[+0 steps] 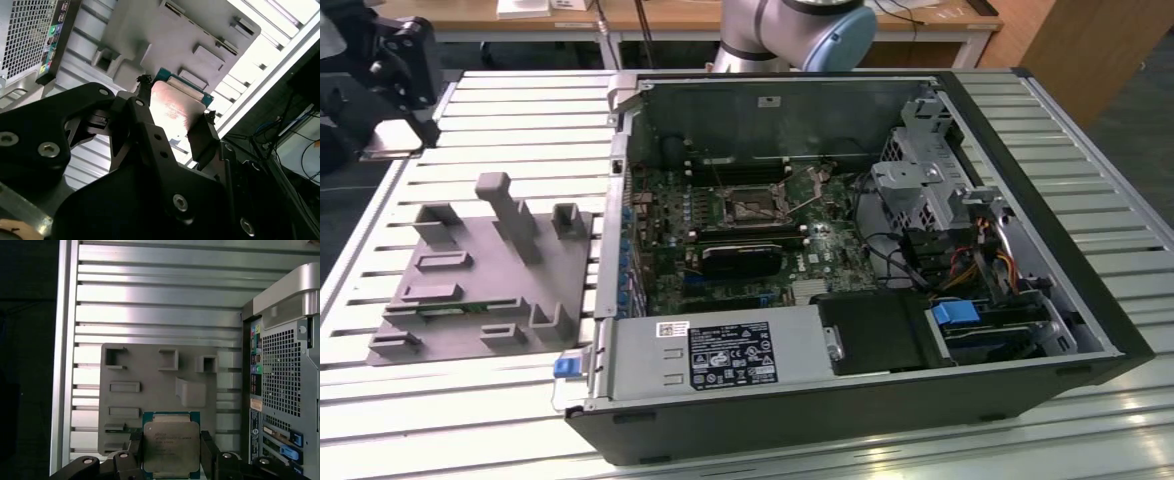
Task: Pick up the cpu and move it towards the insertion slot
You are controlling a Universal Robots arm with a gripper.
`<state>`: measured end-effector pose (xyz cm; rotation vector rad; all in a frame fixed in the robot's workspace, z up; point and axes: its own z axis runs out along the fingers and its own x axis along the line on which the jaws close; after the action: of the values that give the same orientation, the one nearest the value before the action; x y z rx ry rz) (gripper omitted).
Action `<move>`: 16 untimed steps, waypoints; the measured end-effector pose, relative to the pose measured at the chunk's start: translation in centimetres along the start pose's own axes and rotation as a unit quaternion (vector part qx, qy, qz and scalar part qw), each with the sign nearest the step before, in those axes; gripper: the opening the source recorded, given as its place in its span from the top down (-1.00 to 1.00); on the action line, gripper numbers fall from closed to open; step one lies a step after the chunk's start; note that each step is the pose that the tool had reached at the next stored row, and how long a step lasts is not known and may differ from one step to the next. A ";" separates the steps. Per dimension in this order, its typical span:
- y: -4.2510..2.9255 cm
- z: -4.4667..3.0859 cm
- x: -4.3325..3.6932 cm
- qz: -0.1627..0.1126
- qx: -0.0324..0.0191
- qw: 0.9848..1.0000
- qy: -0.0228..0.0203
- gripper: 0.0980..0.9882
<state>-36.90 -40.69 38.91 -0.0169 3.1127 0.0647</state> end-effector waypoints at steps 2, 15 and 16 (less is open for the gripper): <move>-0.01 0.02 -0.77 0.000 0.000 1.000 0.000 0.00; -0.07 0.16 -5.90 0.000 0.000 1.000 0.001 0.00; -0.08 0.17 -6.33 0.000 0.000 1.000 0.001 0.00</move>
<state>-30.56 -40.70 38.91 -0.0171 3.1146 0.0646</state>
